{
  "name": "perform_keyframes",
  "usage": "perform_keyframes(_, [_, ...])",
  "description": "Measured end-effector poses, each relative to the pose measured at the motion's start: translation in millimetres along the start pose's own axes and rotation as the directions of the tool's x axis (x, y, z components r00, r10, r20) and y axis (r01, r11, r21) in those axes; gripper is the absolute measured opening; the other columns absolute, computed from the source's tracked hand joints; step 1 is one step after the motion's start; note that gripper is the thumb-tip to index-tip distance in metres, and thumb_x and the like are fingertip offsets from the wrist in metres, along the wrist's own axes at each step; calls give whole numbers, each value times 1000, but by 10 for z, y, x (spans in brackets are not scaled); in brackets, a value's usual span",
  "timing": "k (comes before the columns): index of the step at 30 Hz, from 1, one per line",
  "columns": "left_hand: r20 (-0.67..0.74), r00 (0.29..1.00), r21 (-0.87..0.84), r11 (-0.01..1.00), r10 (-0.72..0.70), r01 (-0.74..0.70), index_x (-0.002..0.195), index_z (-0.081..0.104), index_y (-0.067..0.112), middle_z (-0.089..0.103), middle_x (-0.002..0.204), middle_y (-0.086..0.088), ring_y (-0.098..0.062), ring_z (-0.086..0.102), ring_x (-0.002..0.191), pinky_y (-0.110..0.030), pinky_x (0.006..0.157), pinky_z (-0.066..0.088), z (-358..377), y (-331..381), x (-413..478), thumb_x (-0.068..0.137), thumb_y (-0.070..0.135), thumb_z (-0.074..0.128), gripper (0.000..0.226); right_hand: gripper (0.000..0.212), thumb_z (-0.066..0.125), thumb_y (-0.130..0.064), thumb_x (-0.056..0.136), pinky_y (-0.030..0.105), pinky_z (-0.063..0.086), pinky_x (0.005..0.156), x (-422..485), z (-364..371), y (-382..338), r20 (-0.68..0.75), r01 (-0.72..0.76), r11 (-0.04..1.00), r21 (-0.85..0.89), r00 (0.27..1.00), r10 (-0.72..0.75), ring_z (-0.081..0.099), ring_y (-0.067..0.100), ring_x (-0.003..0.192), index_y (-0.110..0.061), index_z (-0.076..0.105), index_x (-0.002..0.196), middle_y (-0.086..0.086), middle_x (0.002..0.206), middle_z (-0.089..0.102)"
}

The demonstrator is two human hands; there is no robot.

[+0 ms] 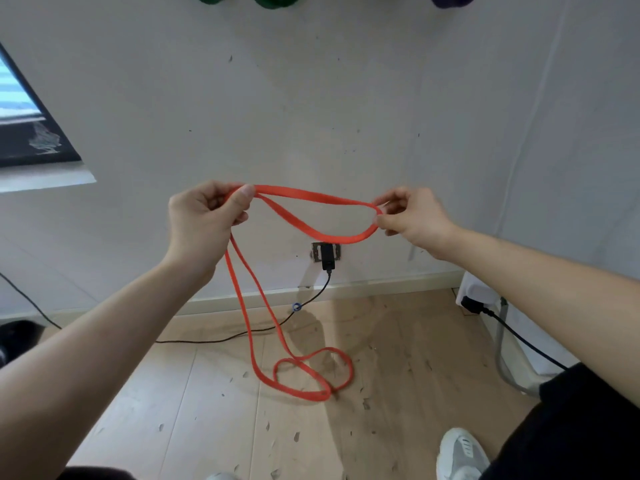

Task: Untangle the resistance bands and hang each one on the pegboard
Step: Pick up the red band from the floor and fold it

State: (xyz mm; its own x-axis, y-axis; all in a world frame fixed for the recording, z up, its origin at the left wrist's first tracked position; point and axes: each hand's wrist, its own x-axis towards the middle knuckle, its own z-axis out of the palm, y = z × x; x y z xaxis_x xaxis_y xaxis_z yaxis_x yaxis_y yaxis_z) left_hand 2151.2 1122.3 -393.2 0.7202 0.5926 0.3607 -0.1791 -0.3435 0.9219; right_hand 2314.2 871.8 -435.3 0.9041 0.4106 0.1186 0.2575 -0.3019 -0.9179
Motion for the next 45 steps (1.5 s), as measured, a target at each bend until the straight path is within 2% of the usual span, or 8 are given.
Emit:
perform_keyframes(15, [-46, 990, 0, 991, -131, 131, 88, 73, 15, 65, 72, -2, -13, 61, 64, -30, 79, 59, -83, -129, 47, 93, 23, 72, 10, 22, 54, -27, 93, 32, 37, 82, -22, -392, -296, 614, -358, 787, 503, 789, -34, 54, 11, 82, -17, 72, 101, -7, 79, 60])
perform_keyframes(18, [-28, 991, -9, 991, -133, 133, 88, 73, 16, 65, 73, -2, -11, 62, 63, -26, 78, 59, -80, -134, 38, 93, 22, 71, 9, 23, 69, -21, 85, 28, 39, 75, 32, -379, -241, 498, -284, 857, 430, 866, 37, 51, 11, 78, -16, 67, 108, -5, 80, 55])
perform_keyframes(21, [28, 993, 3, 993, -116, 116, 89, 73, 17, 68, 71, 1, -8, 64, 63, -21, 74, 59, -37, -113, -9, 92, 23, 72, 7, 21, 72, -1, 84, 31, 45, 77, 35, -325, -110, 304, -74, 996, 59, 951, 53, 57, 15, 83, -14, 70, 100, 1, 82, 61])
perform_keyframes(24, [102, 990, 28, 995, -94, 92, 91, 75, 17, 70, 68, 5, -8, 66, 64, -21, 73, 60, 4, -87, -46, 91, 23, 72, 7, 18, 73, -4, 85, 26, 48, 82, -13, -305, -41, 419, 19, 964, -265, 903, 97, 62, 15, 86, -14, 72, 100, 6, 93, 73])
perform_keyframes(28, [214, 975, 59, 997, -60, 49, 93, 76, 15, 71, 67, 6, -8, 67, 65, -20, 71, 58, 67, -52, -99, 89, 22, 73, 8, 32, 74, -4, 83, 14, 48, 71, -58, -245, -76, 460, 53, 922, -383, 877, 141, 64, 13, 91, -20, 69, 110, 1, 105, 72])
perform_keyframes(36, [439, 899, 22, 1000, 4, -15, 93, 75, 8, 75, 73, 6, -6, 68, 69, -19, 68, 55, 266, 60, -261, 84, 15, 75, 11, 65, 81, -27, 78, 33, 51, 99, -311, 306, -471, 550, 80, 990, 114, 825, -130, 64, 15, 116, -17, 53, 136, 0, 124, 68])
perform_keyframes(40, [431, 902, -1, 1000, 16, -18, 96, 75, 8, 75, 78, 0, -10, 68, 72, -22, 70, 56, 253, 46, -243, 78, 26, 76, 26, 26, 70, -17, 91, 40, 55, 83, -376, 488, -529, 508, 104, 982, 159, 844, -172, 69, 18, 79, -1, 65, 111, 9, 88, 68])
perform_keyframes(45, [522, 853, 84, 996, -25, -23, 99, 75, 10, 75, 78, 0, -10, 70, 72, -24, 74, 59, 204, -61, -235, 81, 23, 76, 22, 20, 64, -25, 95, 42, 49, 66, -341, 342, -642, 422, 175, 981, 85, 885, -195, 56, 22, 65, -7, 71, 99, 18, 77, 58])
